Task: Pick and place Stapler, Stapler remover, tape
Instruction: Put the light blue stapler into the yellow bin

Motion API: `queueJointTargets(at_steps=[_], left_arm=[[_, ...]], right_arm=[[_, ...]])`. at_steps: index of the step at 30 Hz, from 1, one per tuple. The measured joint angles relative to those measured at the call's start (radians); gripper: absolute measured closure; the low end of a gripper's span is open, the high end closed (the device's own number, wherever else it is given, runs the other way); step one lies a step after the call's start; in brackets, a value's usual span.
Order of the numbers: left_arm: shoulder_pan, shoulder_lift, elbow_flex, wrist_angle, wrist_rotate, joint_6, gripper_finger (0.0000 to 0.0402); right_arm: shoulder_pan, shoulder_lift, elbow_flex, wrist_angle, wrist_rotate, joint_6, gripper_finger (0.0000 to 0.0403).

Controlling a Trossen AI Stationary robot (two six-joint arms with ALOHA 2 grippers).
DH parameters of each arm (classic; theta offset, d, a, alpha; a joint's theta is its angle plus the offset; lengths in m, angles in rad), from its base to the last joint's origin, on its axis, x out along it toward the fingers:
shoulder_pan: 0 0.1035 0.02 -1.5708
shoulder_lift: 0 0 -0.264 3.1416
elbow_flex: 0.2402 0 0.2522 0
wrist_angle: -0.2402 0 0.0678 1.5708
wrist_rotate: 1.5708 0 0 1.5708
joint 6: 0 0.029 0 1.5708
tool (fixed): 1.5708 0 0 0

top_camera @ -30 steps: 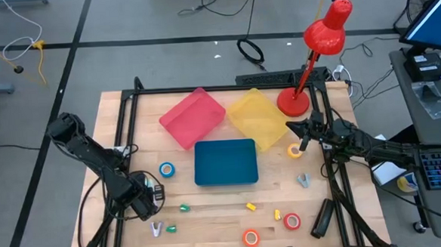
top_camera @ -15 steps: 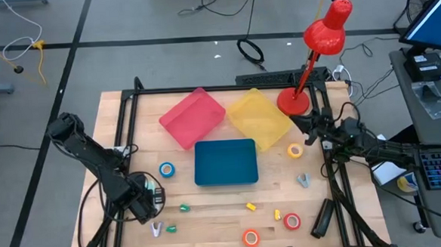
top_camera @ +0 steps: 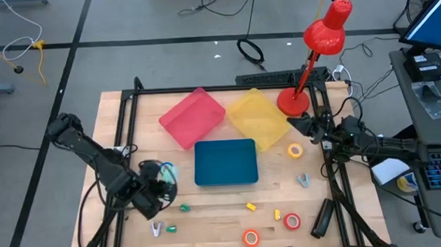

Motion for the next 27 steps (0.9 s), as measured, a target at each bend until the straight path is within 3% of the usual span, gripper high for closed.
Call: queueJointTargets(at_steps=[7,17,27], left_arm=[[0.149,0.000,0.090,0.022,-0.096,0.329,0.0309],[0.300,-0.001,0.164,0.152,-0.162,0.786,0.0309],[0.371,0.000,0.182,0.252,-0.248,1.137,0.0309]], right_arm=[[0.037,0.313,0.034,0.231,-0.088,-0.007,0.0332],[0.065,0.680,0.278,0.233,-0.200,-0.093,0.0219],[0.022,0.873,0.485,0.178,-0.245,-0.234,0.0138]])
